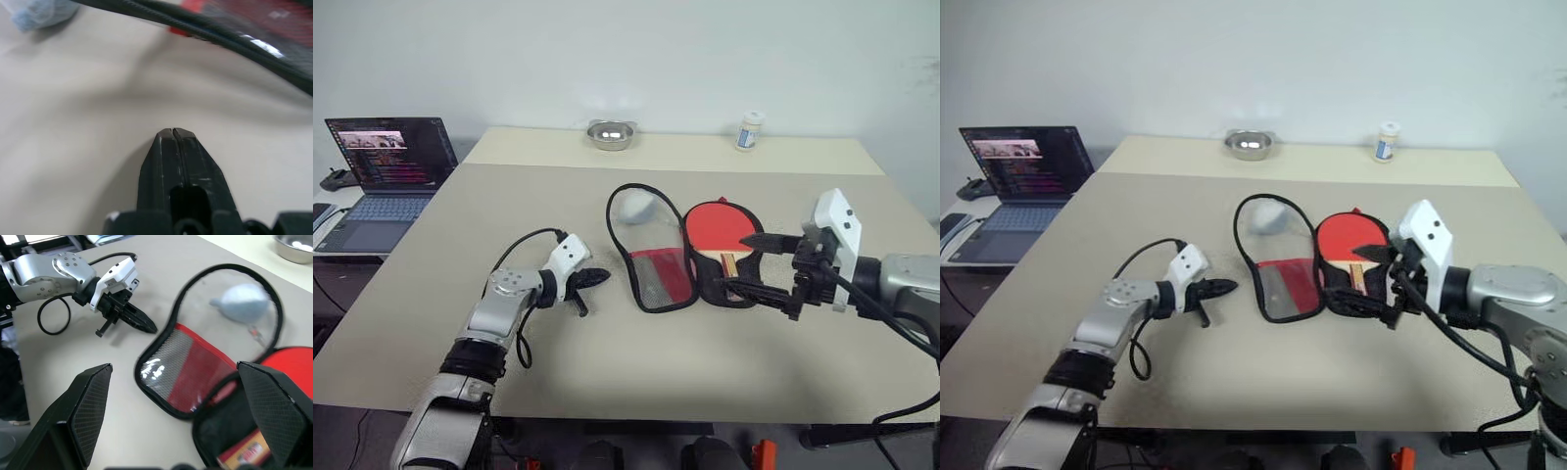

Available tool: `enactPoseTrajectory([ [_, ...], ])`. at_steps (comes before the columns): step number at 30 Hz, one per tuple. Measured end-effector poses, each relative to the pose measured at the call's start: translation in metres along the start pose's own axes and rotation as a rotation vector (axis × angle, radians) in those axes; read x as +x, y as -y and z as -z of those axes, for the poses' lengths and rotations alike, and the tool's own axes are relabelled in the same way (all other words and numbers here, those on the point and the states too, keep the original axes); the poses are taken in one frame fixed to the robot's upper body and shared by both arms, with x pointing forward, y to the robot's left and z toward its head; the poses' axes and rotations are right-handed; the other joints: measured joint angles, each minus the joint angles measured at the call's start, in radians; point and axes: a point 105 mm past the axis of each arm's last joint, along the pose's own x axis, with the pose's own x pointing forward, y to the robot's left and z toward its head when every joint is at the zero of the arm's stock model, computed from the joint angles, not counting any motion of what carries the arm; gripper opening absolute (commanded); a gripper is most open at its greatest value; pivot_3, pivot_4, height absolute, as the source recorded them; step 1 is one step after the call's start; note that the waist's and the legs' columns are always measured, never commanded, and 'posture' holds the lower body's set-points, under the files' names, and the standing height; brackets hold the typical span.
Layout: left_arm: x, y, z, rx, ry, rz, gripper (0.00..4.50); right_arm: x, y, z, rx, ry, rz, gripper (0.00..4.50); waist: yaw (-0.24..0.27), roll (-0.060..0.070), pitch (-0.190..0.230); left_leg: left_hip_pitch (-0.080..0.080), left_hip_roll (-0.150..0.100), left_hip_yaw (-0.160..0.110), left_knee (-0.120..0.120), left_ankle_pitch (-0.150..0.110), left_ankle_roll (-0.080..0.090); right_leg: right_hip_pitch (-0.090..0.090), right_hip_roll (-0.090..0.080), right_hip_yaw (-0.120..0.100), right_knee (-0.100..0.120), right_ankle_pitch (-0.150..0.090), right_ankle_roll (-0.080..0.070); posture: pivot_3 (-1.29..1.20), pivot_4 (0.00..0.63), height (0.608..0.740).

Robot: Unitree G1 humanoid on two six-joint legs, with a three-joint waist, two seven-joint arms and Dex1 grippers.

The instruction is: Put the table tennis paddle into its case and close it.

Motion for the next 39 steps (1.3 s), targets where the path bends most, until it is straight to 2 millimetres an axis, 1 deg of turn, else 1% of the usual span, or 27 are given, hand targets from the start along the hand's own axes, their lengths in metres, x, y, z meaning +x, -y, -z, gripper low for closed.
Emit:
enactPoseTrajectory([
  [3,0.015,0.001,-0.009,-0.012,0.023,0.000,0.05,-0.002,-0.001,0.001,-0.001,-0.004,-0.003,4.50,0.007,0.000,0.000,-0.001,0.000,0.000,0.000,0.000,0.000,0.000,0.000,0.000,0.000,0.000,0.000,0.00,0.150,0.740],
  [6,0.033,0.015,-0.032,-0.054,0.097,0.065,0.05,-0.006,0.001,0.008,0.007,-0.034,0.013,4.50,0.009,-0.001,0.000,-0.002,-0.001,0.000,0.001,0.000,0.000,0.000,-0.001,-0.001,-0.001,0.000,0.000,0.00,0.150,0.740],
  [10,0.054,0.033,-0.082,-0.082,0.227,0.157,0.05,-0.014,0.001,0.012,0.005,-0.070,0.019,4.50,0.016,-0.001,0.001,-0.006,-0.001,-0.004,0.002,0.000,0.000,-0.001,0.000,-0.004,-0.002,0.000,0.000,0.00,0.150,0.740],
  [12,0.064,0.043,-0.115,-0.082,0.307,0.202,0.05,-0.018,0.003,0.012,-0.009,-0.080,0.032,4.50,0.017,-0.001,0.001,-0.006,-0.001,-0.005,0.002,0.000,0.000,-0.001,0.000,-0.005,-0.002,0.000,0.000,0.00,0.150,0.740],
  [14,0.073,0.057,-0.153,-0.080,0.394,0.261,0.05,-0.024,0.009,0.010,-0.039,-0.080,0.073,4.50,0.021,-0.001,0.001,-0.008,-0.002,-0.007,0.003,0.000,0.000,0.000,0.000,-0.009,-0.004,0.000,0.000,0.00,0.150,0.740],
  [15,0.077,0.064,-0.168,-0.068,0.426,0.290,0.05,-0.026,0.013,0.008,-0.055,-0.072,0.094,4.50,0.022,-0.001,0.001,-0.008,-0.002,-0.008,0.003,0.000,0.000,0.000,0.000,-0.009,-0.004,0.000,0.000,0.00,0.150,0.740],
  [17,0.084,0.077,-0.188,-0.040,0.470,0.332,0.05,-0.031,0.021,0.003,-0.073,-0.048,0.141,4.50,0.023,-0.001,0.001,-0.007,-0.002,-0.008,0.002,0.000,0.000,0.000,0.001,-0.010,-0.005,0.000,0.000,0.00,0.150,0.740],
  [18,0.086,0.082,-0.193,-0.028,0.480,0.345,0.05,-0.033,0.026,0.002,-0.078,-0.040,0.168,4.50,0.019,-0.001,0.001,-0.007,-0.002,-0.008,0.002,0.000,0.000,0.000,0.001,-0.010,-0.005,0.000,0.000,0.00,0.150,0.740],
  [19,0.088,0.084,-0.192,-0.020,0.480,0.352,0.05,-0.035,0.031,0.002,-0.081,-0.037,0.198,4.50,0.013,-0.001,0.001,-0.007,-0.001,-0.008,0.001,0.000,0.000,0.000,0.001,-0.010,-0.005,0.000,0.000,0.00,0.150,0.740],
  [23,0.093,0.084,-0.173,-0.031,0.433,0.358,0.05,-0.039,0.049,0.014,-0.043,-0.067,0.293,4.50,0.007,-0.001,0.001,-0.006,0.000,-0.011,0.002,0.001,0.000,0.000,0.002,-0.012,-0.002,0.000,0.000,0.00,0.150,0.740],
  [26,0.087,0.074,-0.159,-0.027,0.413,0.348,0.05,-0.033,0.067,0.024,0.027,-0.063,0.365,4.50,0.004,-0.001,0.001,-0.006,0.000,-0.011,0.002,0.002,0.000,0.000,0.001,-0.012,-0.001,0.000,0.000,0.00,0.150,0.740],
  [28,0.078,0.063,-0.144,-0.032,0.397,0.333,0.05,-0.025,0.082,0.034,0.092,-0.066,0.412,4.50,0.001,0.000,0.000,-0.005,0.000,-0.011,0.002,0.003,-0.002,0.000,0.001,-0.011,0.000,0.001,-0.002,0.00,0.150,0.740],
  [31,0.054,0.051,-0.116,-0.026,0.381,0.350,0.05,-0.011,0.103,0.054,0.181,-0.095,0.490,4.50,0.001,0.000,0.001,-0.006,0.000,-0.012,0.002,0.005,-0.003,0.000,0.001,-0.012,0.001,0.001,-0.003,0.00,0.150,0.740],
  [32,0.047,0.050,-0.112,-0.023,0.377,0.365,0.05,-0.009,0.107,0.059,0.203,-0.105,0.510,4.50,0.003,0.001,0.001,-0.006,0.000,-0.012,0.002,0.006,-0.003,-0.001,0.001,-0.012,0.001,0.001,-0.003,0.00,0.150,0.740],
  [33,0.035,0.047,-0.106,-0.022,0.374,0.381,0.05,-0.004,0.112,0.063,0.235,-0.105,0.518,4.50,0.004,0.001,0.001,-0.006,0.000,-0.012,0.002,0.006,-0.004,-0.001,0.001,-0.013,0.002,0.001,-0.003,0.00,0.150,0.740],
  [34,0.018,0.042,-0.099,-0.021,0.364,0.397,0.05,0.006,0.118,0.066,0.279,-0.090,0.519,4.50,-0.001,0.001,0.001,-0.006,0.000,-0.012,0.002,0.006,-0.004,-0.001,0.001,-0.012,0.002,0.002,-0.004,0.00,0.150,0.740],
  [35,0.003,0.037,-0.096,-0.018,0.363,0.405,0.05,0.011,0.122,0.072,0.310,-0.093,0.525,4.50,-0.001,0.001,0.001,-0.006,0.000,-0.013,0.002,0.007,-0.004,-0.001,0.001,-0.013,0.002,0.002,-0.004,0.00,0.150,0.740],
  [37,-0.019,0.031,-0.099,-0.005,0.371,0.408,0.05,0.016,0.128,0.089,0.358,-0.131,0.539,4.50,0.002,0.001,0.001,-0.006,0.000,-0.013,0.002,0.007,-0.004,-0.001,0.001,-0.013,0.002,0.001,-0.004,0.00,0.150,0.740],
  [39,-0.037,0.031,-0.105,-0.003,0.393,0.426,0.05,0.025,0.131,0.104,0.387,-0.165,0.536,4.50,0.012,0.002,0.001,-0.007,-0.002,-0.014,0.002,0.007,-0.004,0.000,0.000,-0.014,0.002,0.001,-0.004,0.00,0.150,0.740],
])
